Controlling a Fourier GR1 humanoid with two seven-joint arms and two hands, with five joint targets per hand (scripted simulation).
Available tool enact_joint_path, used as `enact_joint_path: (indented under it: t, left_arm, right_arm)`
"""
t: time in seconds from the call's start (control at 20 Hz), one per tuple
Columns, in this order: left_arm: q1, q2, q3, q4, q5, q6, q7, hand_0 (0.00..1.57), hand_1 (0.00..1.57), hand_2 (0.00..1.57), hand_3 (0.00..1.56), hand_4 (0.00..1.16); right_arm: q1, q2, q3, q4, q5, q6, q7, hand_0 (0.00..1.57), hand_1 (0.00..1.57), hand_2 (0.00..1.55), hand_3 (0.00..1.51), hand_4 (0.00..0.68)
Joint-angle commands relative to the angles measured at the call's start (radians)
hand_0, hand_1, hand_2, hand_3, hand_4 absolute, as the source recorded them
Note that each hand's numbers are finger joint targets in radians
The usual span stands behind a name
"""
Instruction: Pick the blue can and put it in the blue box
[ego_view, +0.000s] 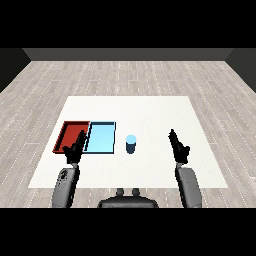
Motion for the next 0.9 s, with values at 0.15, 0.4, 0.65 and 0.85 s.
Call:
enact_joint_path:
  t: [0.15,0.4,0.65,0.85]
  left_arm:
    - [0.029,-0.032,-0.019,-0.030,-0.053,0.012,0.004,0.00,0.00,0.00,0.00,0.00]
    - [0.008,-0.085,-0.031,-0.107,-0.036,0.013,-0.252,0.00,0.00,0.00,0.00,0.00]
    - [0.043,-0.037,0.018,-0.081,0.029,-0.076,-0.314,0.00,0.00,0.00,0.00,0.00]
    - [0.111,-0.080,-0.045,-0.168,-0.034,-0.039,-0.319,0.00,0.00,0.00,0.00,0.00]
  right_arm:
    - [0.156,0.012,0.035,-0.126,0.004,0.045,-0.002,0.00,0.00,0.00,0.00,0.000]
    - [0.196,0.067,0.042,-0.196,-0.190,0.175,-0.189,0.00,0.00,0.00,0.00,0.000]
    - [0.253,0.012,-0.010,-0.183,-0.252,0.274,-0.260,0.00,0.00,0.00,0.00,0.000]
    - [0.182,0.061,0.023,-0.096,-0.206,0.236,-0.261,0.00,0.00,0.00,0.00,0.000]
